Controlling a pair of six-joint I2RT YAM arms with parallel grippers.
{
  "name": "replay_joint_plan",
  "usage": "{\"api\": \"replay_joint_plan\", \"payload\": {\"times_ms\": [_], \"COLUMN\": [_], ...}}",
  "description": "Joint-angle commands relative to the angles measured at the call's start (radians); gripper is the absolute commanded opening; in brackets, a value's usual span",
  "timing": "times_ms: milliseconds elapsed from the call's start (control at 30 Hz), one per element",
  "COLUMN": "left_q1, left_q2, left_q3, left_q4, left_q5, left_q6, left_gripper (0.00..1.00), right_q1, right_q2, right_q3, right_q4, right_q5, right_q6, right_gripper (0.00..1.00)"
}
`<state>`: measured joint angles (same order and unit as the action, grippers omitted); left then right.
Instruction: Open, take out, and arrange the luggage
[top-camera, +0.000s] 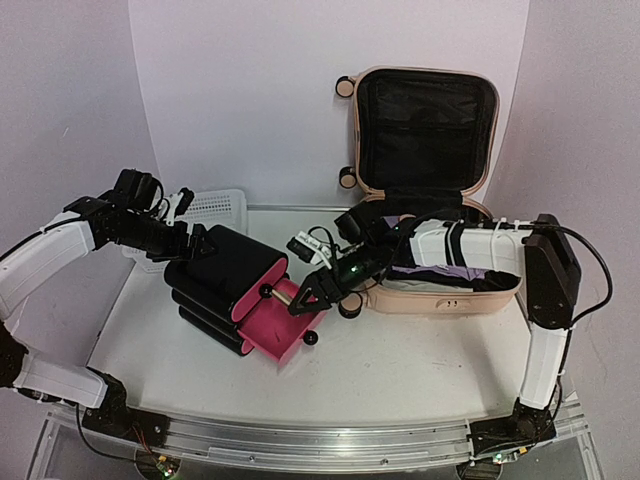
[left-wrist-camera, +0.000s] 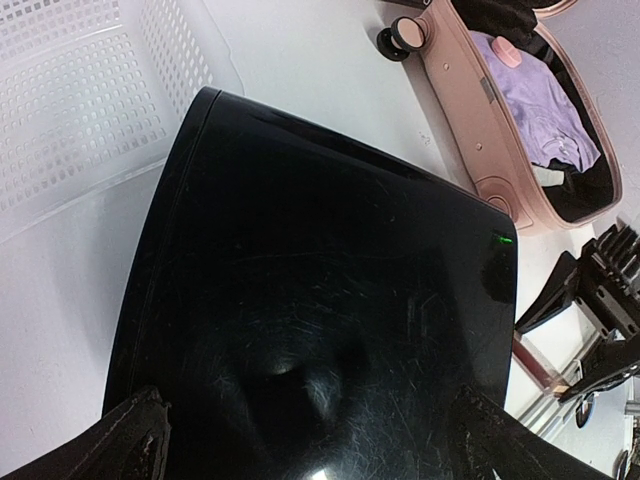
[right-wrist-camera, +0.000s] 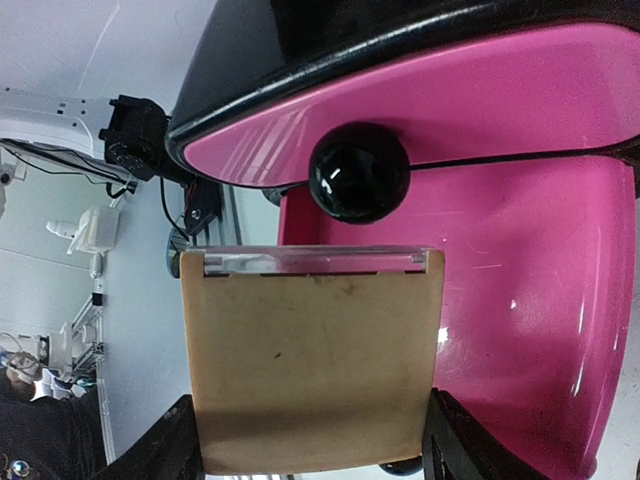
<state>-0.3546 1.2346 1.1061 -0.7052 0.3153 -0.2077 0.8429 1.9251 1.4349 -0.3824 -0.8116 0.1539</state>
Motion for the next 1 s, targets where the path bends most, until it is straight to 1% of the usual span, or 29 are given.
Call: {"api": "replay_joint_plan", "payload": {"times_ms": [0,233,333,400,500,567,667,767,833,967], "left_q1": [-0.003,-0.003,-0.003,-0.003,-0.003,-0.003,-0.003,-0.003,-0.003,-0.003], "left_q2": [0.004,0.013,0.007,0.0,-0.002,-0.003,-0.003,-0.005,-0.006,-0.008], "left_q3": [-0.038,-0.03,-0.028,-0.031,-0.038,-0.04,-0.037,-0.034,-0.034,-0.034], "left_q4": [-0.131,-0.131,-0.13,-0.131,-0.131,-0.131,-0.131,-0.131,-0.13,-0.131], "left_q5": [0.01,0.015,0.015,0.015,0.016,0.016,0.016,0.018,0.019,0.021], "left_q6": [-0.022,-0.022,-0.024,-0.025,-0.027,-0.027,-0.028,-0.029,-0.03,-0.03], "left_gripper": [0.98,0.98,0.98,0.98,0.98,0.98,0.98,0.98,0.98,0.97], "right_q1": [0.032,0.065,0.08,0.085,0.107,0.132,0.172,0.202,0.217,0.222], "right_q2": [-0.008,0.03,0.038,0.039,0.043,0.048,0.059,0.073,0.079,0.074], "right_q3": [0.003,0.032,0.023,0.023,0.046,0.057,0.067,0.081,0.09,0.103], "right_q4": [0.02,0.02,0.018,-0.004,-0.057,-0.075,-0.082,-0.082,-0.084,-0.084], "right_q5": [0.048,0.089,0.139,0.186,0.298,0.407,0.568,0.679,0.725,0.757], "right_q6": [-0.099,-0.108,-0.143,-0.207,-0.265,-0.292,-0.319,-0.337,-0.343,-0.299], "right_gripper": [0.59,0.61,0.63,0.63,0.63,0.63,0.65,0.68,0.73,0.84]}}
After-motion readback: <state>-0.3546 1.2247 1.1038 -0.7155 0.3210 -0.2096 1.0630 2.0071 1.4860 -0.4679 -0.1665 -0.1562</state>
